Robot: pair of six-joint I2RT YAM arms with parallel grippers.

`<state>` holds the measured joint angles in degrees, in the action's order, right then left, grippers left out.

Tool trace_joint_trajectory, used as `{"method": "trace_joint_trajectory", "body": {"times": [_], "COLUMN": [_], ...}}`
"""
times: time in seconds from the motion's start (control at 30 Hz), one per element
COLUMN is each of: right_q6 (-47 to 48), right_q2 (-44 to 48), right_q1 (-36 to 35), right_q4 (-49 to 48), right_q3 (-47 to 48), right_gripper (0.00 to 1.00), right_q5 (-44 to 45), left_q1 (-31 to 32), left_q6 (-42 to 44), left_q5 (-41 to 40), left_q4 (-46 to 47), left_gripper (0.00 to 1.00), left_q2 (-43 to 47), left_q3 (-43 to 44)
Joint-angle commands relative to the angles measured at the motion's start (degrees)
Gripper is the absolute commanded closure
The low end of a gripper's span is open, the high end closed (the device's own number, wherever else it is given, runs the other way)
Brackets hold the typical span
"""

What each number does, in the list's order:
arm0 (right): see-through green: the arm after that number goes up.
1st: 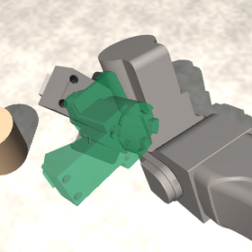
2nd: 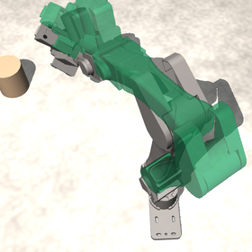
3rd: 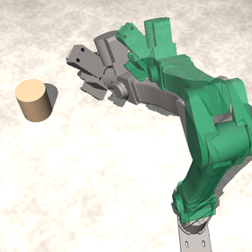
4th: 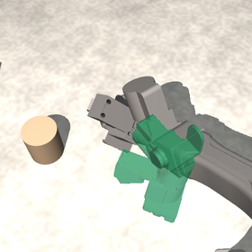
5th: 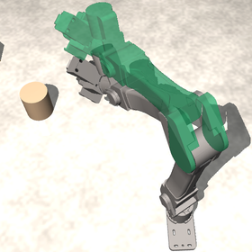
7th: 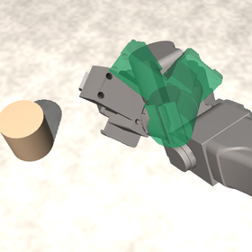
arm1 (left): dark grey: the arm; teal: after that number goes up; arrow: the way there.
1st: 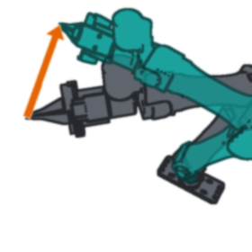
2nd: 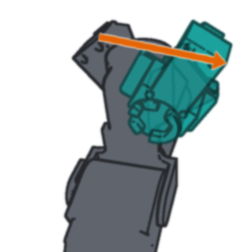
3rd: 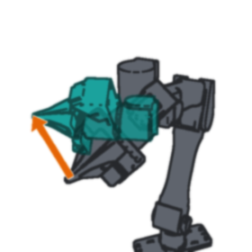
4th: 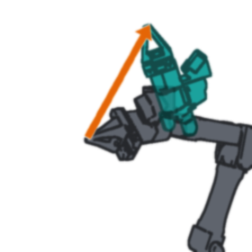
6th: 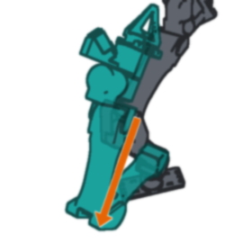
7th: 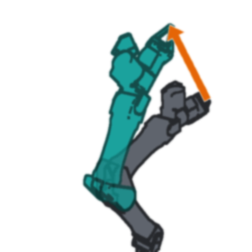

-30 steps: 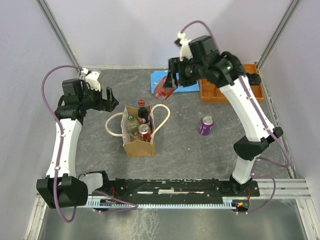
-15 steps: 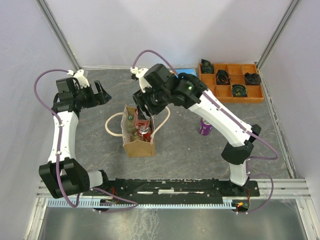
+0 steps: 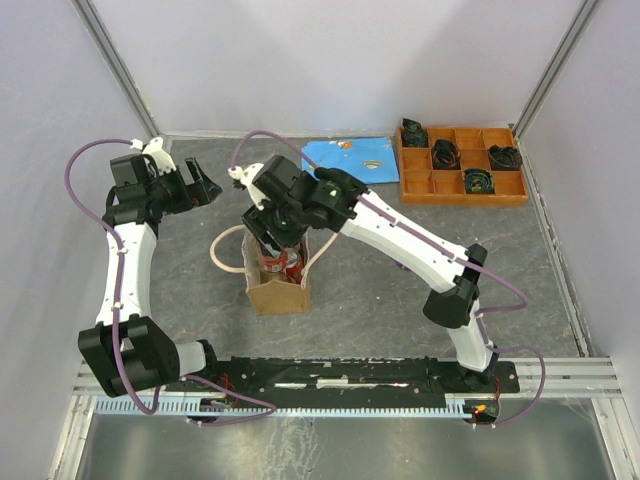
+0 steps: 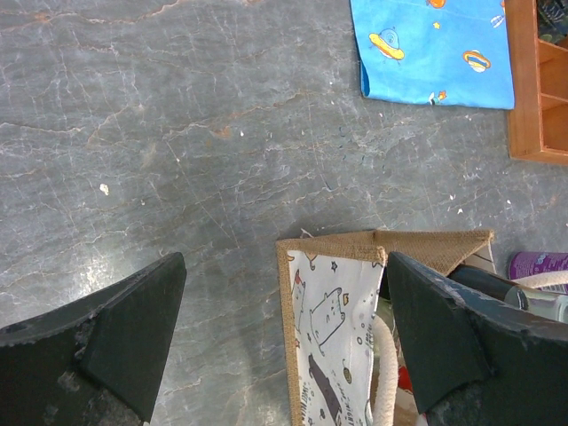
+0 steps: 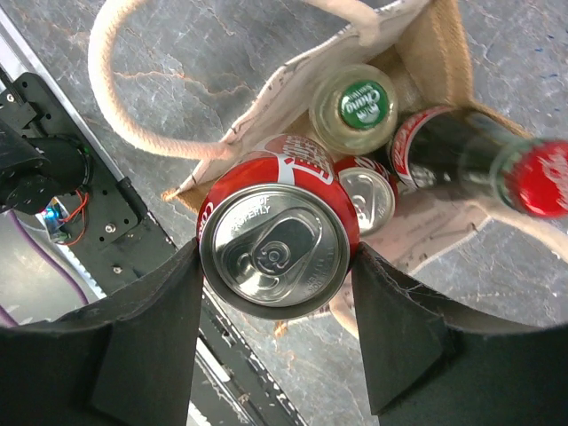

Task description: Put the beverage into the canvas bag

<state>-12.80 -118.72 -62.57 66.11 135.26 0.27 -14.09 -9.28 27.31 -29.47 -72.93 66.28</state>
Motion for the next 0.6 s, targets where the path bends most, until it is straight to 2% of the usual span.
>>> {"method": "trace_joint_trajectory", "body": {"times": [0.0,0.57], "right_q6": [2.0,6.9], "right_q2": [-1.4,-4.5], "right_q1": [-1.2,-2.0], "right_q4": [-8.1,-16.2], "right_q3": [3.3,-4.5], "right_gripper": [1.00,1.00], "right_q5": [0.7,2.7], "left_q1": [-0.3,-0.3], "left_q6": [-1.0,-1.1], "left_q5": [1.6,2.7], "left_q4": [1.5,2.4], "left_gripper": [0.00,0.00], "left_q2": [1.4,0.2], "left_q3": [-0.4,-1.1]}}
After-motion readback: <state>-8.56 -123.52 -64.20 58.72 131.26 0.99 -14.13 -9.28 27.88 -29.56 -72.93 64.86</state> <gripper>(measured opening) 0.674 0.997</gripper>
